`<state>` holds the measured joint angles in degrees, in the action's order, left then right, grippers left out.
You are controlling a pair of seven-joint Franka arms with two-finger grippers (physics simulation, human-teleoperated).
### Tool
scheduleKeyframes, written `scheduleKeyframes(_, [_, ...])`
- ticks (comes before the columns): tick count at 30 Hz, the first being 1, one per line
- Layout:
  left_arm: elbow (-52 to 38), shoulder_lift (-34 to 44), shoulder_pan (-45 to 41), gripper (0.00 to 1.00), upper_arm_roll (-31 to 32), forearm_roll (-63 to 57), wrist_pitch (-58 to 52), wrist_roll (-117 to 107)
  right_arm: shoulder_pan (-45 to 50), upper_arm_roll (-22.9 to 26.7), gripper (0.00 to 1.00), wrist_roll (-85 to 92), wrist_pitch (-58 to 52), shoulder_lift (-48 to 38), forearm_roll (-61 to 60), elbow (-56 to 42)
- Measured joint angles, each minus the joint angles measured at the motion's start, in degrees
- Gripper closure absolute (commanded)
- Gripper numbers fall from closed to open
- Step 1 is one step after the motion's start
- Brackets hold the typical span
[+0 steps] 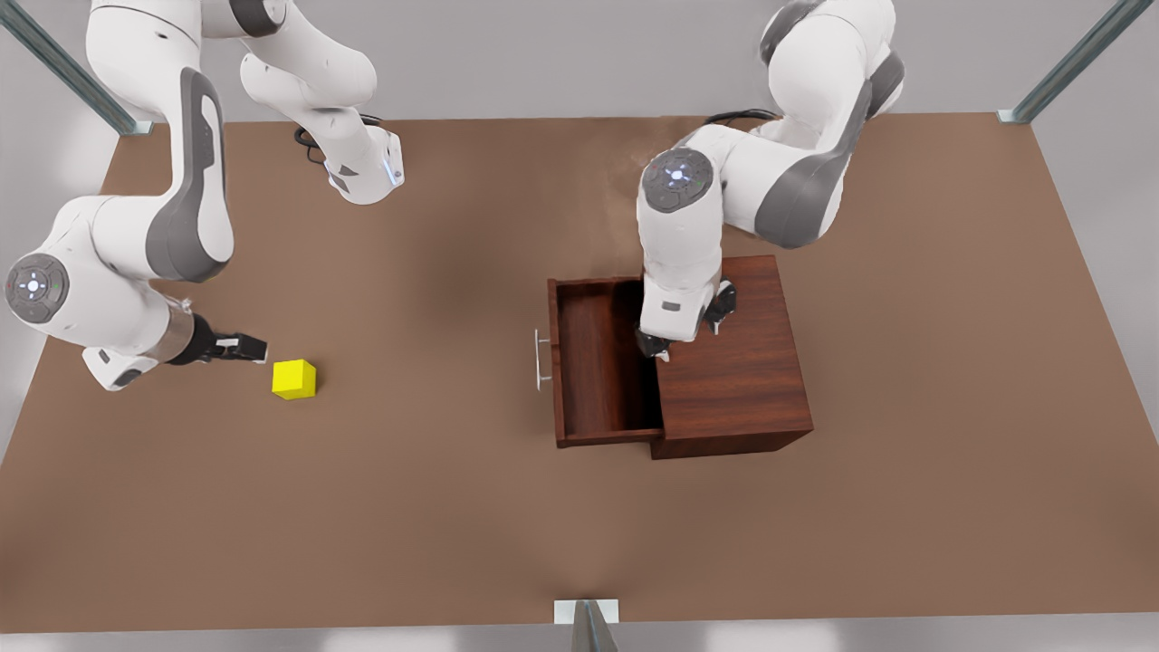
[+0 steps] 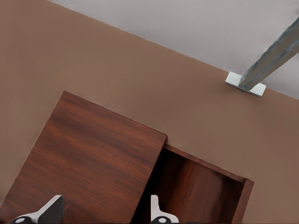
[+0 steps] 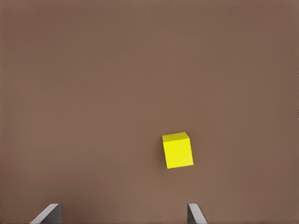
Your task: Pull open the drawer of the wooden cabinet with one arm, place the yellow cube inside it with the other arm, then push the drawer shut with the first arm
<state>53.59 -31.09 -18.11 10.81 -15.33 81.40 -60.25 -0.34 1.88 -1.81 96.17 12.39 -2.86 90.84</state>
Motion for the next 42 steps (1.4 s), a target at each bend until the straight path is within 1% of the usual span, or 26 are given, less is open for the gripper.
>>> scheduleKeyframes(1, [13.0, 8.2, 9.5, 0.00, -0.3, 4.4, 0.6, 3.3, 0.0, 0.1, 0.00, -2.3, -0.2, 1.0, -0.6, -0.8])
scheduleKeyframes(2, [29.8, 18.4, 14.9, 0.00, -0.6, 7.8, 3.8, 6.5, -0.2, 0.1, 0.00, -5.0, -0.2, 1.9, -1.9, -1.6])
scheduleKeyframes(3, [37.7, 23.2, 17.5, 0.00, -0.9, 10.1, 6.3, 9.4, -0.2, 0.1, 0.00, -7.6, 0.2, 2.4, -2.9, -1.6])
scheduleKeyframes(4, [40.3, 25.0, 19.1, 0.00, -1.1, 11.5, 8.3, 12.3, -0.3, 0.2, 0.00, -10.2, 0.8, 2.5, -3.7, -0.9])
scheduleKeyframes(6, [39.5, 25.1, 20.5, 0.00, -1.2, 13.2, 11.4, 17.4, -0.4, 0.6, 0.00, -14.8, 3.8, 2.4, -4.8, 4.1])
scheduleKeyframes(7, [37.7, 24.4, 20.4, 0.00, -1.1, 12.8, 12.0, 19.8, -0.5, 1.0, 0.00, -17.1, 6.0, 2.3, -5.1, 7.2])
scheduleKeyframes(9, [31.0, 22.2, 19.1, 0.00, -1.0, 12.1, 10.6, 24.2, -0.7, 2.0, 0.00, -21.2, 11.1, 1.7, -5.7, 12.9])
scheduleKeyframes(10, [29.8, 22.0, 18.6, 0.00, -1.3, 12.1, 9.9, 26.2, -1.1, 2.3, 0.00, -23.2, 13.5, 1.7, -6.0, 14.7])
scheduleKeyframes(14, [28.8, 21.6, 20.7, 0.00, -2.0, 12.6, 6.9, 33.2, -2.4, 2.5, 0.00, -30.4, 23.9, 2.1, -7.0, 20.3])
scheduleKeyframes(19, [28.8, 21.3, 22.4, 0.00, -2.2, 12.7, 5.1, 40.1, -4.7, 2.5, 0.00, -37.3, 36.5, -0.2, -10.5, 28.7])
scheduleKeyframes(23, [28.8, 21.3, 21.8, 0.00, -2.2, 12.6, 4.4, 44.3, -4.7, 2.3, 0.00, -41.5, 43.2, -2.0, -11.4, 34.3])
scheduleKeyframes(27, [28.9, 21.2, 21.8, 0.00, -2.1, 12.9, 4.0, 47.7, -4.4, 2.1, 0.00, -45.0, 45.7, -1.2, -11.3, 35.5])
scheduleKeyframes(35, [28.9, 21.2, 21.7, 0.00, -2.1, 12.9, 3.8, 52.5, -4.7, 2.3, 0.00, -50.1, 41.8, 3.5, -5.1, 33.5])
scheduleKeyframes(42, [28.9, 21.2, 21.7, 0.00, -2.1, 12.6, 3.7, 55.3, -6.3, 2.5, 0.00, -53.2, 43.1, 5.9, -4.0, 34.6])
